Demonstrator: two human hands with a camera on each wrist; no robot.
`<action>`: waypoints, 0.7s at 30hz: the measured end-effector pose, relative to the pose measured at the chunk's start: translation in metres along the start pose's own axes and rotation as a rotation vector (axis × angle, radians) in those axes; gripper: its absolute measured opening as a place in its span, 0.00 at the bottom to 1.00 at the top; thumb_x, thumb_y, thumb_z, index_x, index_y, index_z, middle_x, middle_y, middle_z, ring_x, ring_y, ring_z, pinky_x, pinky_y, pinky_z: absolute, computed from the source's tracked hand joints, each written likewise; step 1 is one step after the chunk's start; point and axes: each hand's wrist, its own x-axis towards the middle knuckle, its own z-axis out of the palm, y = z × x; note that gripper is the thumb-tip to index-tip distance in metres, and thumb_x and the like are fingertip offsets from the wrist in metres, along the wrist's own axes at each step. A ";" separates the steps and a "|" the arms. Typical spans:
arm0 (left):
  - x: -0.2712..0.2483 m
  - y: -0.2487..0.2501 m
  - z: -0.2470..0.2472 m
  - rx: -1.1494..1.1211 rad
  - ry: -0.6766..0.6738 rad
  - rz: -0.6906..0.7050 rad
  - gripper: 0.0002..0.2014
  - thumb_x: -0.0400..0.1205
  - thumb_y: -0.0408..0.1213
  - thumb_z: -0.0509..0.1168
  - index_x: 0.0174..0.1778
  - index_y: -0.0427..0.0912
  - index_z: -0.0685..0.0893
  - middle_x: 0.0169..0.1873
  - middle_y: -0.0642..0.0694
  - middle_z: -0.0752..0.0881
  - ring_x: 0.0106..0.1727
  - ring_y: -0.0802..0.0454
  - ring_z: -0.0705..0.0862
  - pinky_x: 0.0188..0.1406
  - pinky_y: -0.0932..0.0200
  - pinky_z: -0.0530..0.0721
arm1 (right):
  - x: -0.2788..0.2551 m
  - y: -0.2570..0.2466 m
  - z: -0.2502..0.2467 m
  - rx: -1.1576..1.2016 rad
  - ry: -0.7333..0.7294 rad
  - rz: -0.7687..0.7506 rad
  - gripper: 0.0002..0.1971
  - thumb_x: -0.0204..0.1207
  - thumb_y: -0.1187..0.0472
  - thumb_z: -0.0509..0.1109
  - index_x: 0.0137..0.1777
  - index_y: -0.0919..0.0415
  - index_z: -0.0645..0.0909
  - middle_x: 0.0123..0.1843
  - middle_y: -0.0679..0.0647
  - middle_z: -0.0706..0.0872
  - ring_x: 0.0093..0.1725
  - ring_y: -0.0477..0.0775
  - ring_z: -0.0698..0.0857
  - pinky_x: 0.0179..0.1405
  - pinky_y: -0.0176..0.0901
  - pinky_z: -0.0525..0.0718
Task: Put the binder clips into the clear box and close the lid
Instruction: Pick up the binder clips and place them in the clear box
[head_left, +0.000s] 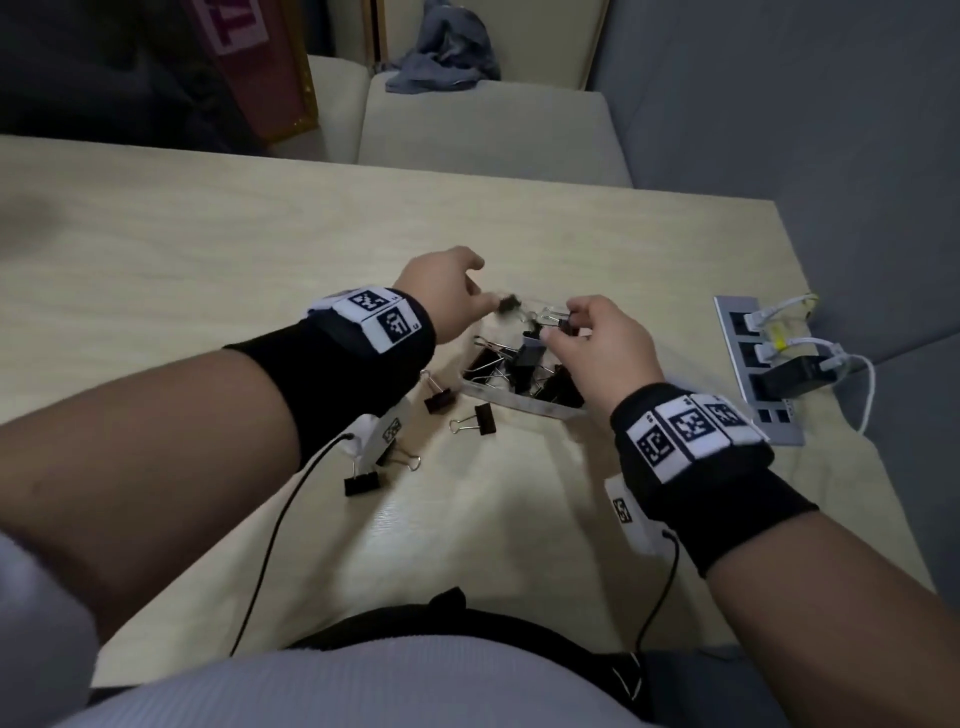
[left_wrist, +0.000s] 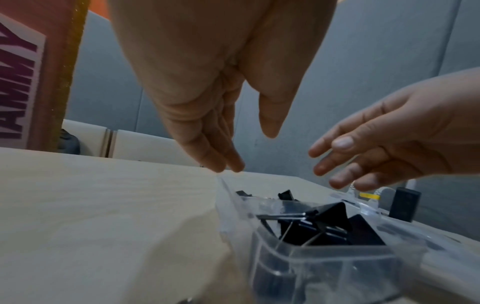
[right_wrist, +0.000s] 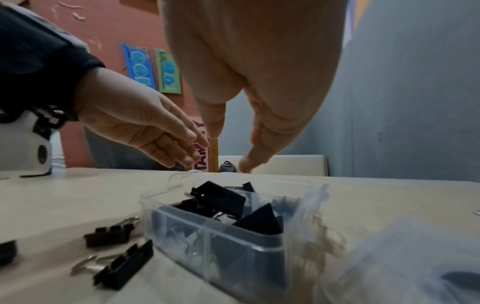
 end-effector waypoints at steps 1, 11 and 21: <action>-0.002 -0.004 0.000 0.021 -0.006 -0.001 0.22 0.79 0.45 0.68 0.68 0.46 0.78 0.53 0.50 0.89 0.52 0.51 0.84 0.50 0.61 0.74 | -0.002 0.000 0.001 -0.043 -0.024 -0.023 0.22 0.80 0.53 0.72 0.72 0.56 0.78 0.67 0.54 0.85 0.62 0.56 0.85 0.69 0.53 0.83; -0.071 -0.052 -0.006 0.758 -0.673 -0.044 0.36 0.60 0.60 0.78 0.57 0.48 0.72 0.51 0.48 0.81 0.49 0.46 0.83 0.42 0.54 0.82 | -0.053 0.019 0.059 -0.528 -0.512 -0.487 0.23 0.82 0.60 0.66 0.77 0.54 0.73 0.79 0.54 0.72 0.77 0.59 0.72 0.75 0.55 0.77; -0.088 -0.069 0.025 0.646 -0.480 0.064 0.17 0.74 0.50 0.63 0.56 0.51 0.71 0.50 0.45 0.76 0.40 0.42 0.84 0.41 0.46 0.87 | -0.058 0.039 0.065 -0.633 -0.408 -0.354 0.08 0.84 0.63 0.61 0.60 0.61 0.76 0.62 0.59 0.75 0.64 0.61 0.75 0.52 0.54 0.84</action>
